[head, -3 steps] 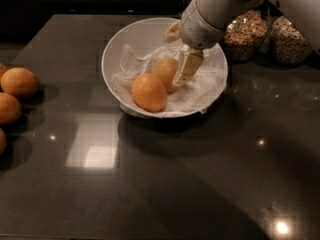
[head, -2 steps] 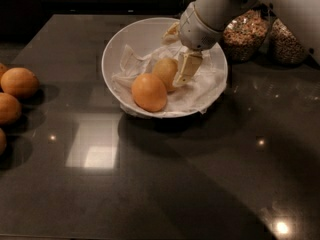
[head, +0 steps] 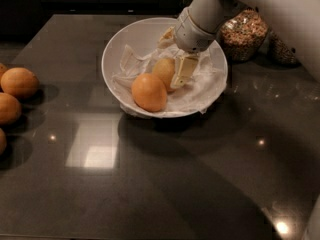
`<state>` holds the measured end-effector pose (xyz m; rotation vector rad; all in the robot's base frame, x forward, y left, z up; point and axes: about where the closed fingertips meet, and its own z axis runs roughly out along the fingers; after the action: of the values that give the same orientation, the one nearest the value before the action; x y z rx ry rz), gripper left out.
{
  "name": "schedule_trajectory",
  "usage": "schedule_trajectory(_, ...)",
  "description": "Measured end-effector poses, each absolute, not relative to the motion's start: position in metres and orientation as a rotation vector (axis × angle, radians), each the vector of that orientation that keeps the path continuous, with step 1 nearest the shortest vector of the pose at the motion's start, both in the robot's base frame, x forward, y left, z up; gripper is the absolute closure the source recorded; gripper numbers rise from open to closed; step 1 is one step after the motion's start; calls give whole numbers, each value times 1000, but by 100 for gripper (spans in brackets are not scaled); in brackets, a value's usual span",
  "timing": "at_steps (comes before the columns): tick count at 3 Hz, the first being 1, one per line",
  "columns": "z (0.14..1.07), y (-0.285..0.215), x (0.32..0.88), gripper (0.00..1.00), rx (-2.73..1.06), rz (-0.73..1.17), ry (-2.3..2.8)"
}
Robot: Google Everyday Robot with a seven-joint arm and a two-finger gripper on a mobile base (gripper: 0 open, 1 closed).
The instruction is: Pick orange from white bowl
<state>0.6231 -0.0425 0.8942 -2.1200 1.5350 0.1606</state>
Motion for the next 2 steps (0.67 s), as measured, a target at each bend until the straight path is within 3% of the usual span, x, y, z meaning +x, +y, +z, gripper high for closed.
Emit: schedule_trajectory(2,874,-44,632,25,-2148,187,1553)
